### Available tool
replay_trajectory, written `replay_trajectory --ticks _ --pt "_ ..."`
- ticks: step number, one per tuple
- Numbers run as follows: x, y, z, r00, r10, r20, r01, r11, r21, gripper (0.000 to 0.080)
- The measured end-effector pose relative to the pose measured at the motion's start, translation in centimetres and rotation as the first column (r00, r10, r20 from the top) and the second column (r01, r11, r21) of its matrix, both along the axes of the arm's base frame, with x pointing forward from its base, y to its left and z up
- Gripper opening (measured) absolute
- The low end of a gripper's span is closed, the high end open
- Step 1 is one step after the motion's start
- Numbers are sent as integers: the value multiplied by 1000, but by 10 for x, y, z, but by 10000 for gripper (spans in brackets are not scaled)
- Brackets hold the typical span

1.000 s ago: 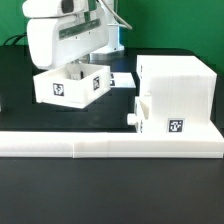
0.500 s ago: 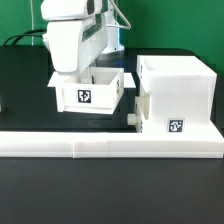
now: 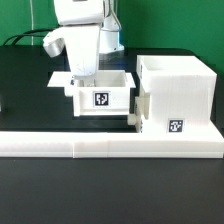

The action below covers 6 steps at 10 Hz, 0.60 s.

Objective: Assemble drawer

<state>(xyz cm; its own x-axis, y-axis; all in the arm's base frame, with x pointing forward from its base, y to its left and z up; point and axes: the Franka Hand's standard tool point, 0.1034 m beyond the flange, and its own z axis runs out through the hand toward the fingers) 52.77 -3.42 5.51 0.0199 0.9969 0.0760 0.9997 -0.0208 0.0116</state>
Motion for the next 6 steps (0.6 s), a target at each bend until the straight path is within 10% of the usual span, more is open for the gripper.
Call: replay_trajectory --ticks 6 --pt "15 18 1 997 -82 -6 83 997 8 44"
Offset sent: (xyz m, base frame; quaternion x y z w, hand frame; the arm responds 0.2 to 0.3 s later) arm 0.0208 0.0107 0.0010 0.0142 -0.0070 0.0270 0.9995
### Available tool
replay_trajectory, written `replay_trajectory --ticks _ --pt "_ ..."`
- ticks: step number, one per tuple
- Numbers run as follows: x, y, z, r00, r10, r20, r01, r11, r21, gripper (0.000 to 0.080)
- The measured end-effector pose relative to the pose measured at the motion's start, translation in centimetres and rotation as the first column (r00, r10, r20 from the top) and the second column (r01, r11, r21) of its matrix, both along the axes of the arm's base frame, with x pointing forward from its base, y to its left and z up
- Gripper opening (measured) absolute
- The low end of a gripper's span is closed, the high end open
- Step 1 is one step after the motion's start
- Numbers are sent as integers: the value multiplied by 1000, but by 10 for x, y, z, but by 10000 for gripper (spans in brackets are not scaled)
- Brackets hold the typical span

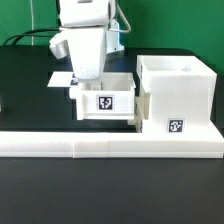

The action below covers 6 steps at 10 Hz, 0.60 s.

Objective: Assemble drawer

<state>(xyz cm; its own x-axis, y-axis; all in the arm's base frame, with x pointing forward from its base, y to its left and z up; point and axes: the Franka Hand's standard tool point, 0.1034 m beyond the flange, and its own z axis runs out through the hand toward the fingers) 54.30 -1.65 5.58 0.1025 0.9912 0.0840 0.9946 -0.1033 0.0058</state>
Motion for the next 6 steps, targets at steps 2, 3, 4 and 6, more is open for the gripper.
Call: replay_trajectory --ticks 2,3,4,6 --pt "2 10 0 1000 -22 -1 22 1000 2 44" --pt "1 9 -1 1000 -24 -3 24 1000 2 44" --pt "1 8 -1 1000 -25 -4 25 1000 2 44" --pt "-5 12 -5 1000 -15 -9 15 1000 2 44"
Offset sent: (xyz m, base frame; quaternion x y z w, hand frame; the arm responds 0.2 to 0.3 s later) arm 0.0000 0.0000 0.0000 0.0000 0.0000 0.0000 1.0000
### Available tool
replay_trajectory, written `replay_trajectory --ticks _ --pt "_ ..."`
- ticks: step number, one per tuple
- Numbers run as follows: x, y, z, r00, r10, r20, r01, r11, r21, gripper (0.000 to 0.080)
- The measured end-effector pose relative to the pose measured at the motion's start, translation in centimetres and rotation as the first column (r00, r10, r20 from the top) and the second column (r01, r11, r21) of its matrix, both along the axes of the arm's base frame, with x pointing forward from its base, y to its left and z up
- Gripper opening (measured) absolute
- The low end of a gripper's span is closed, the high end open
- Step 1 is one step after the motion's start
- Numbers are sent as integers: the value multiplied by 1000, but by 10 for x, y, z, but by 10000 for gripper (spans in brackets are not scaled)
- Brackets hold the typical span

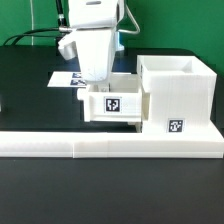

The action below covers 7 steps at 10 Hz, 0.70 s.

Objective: Assemble drawer

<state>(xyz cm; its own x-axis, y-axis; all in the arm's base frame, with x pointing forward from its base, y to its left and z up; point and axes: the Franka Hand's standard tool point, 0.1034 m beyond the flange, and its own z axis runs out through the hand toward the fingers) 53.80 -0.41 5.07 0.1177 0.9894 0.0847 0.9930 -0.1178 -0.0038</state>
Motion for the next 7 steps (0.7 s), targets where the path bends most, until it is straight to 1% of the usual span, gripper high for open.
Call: replay_trajectory --ticks 2,3,7 --pt "-2 6 -1 1000 22 -8 -22 1000 -3 44" --pt "-2 6 -1 999 39 -12 -39 999 -9 44" --pt "-2 6 -1 999 38 -13 -38 999 -10 44"
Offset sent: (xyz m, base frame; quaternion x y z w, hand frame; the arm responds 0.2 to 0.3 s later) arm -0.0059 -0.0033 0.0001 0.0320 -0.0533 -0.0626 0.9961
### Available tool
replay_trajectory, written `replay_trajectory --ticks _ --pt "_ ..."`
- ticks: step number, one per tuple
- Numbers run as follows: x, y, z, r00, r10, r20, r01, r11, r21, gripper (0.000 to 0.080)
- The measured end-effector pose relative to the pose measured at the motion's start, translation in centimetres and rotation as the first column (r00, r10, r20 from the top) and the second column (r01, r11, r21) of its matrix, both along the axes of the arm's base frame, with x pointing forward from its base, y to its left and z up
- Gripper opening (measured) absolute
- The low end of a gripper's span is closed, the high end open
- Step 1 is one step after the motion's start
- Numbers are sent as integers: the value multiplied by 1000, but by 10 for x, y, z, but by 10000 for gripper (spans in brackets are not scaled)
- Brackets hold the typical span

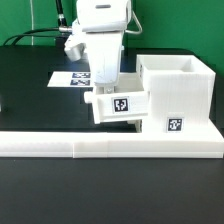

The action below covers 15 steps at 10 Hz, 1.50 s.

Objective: Assemble drawer

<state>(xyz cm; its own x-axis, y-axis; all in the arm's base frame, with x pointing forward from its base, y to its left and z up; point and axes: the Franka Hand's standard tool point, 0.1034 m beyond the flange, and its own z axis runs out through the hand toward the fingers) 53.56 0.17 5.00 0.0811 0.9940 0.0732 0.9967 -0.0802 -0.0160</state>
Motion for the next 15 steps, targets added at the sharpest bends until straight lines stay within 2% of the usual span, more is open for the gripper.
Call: replay_trajectory --ticks 3,6,9,13,15 --pt "3 6 1 1000 8 14 -8 1000 -6 44" --pt "2 1 1 1000 -18 -4 18 1000 -3 44" --pt "4 6 1 1000 13 12 -13 1000 -12 44" --pt "5 5 1 1000 2 15 -2 1000 -17 44" --pt "6 4 2 998 62 24 -62 998 -22 44"
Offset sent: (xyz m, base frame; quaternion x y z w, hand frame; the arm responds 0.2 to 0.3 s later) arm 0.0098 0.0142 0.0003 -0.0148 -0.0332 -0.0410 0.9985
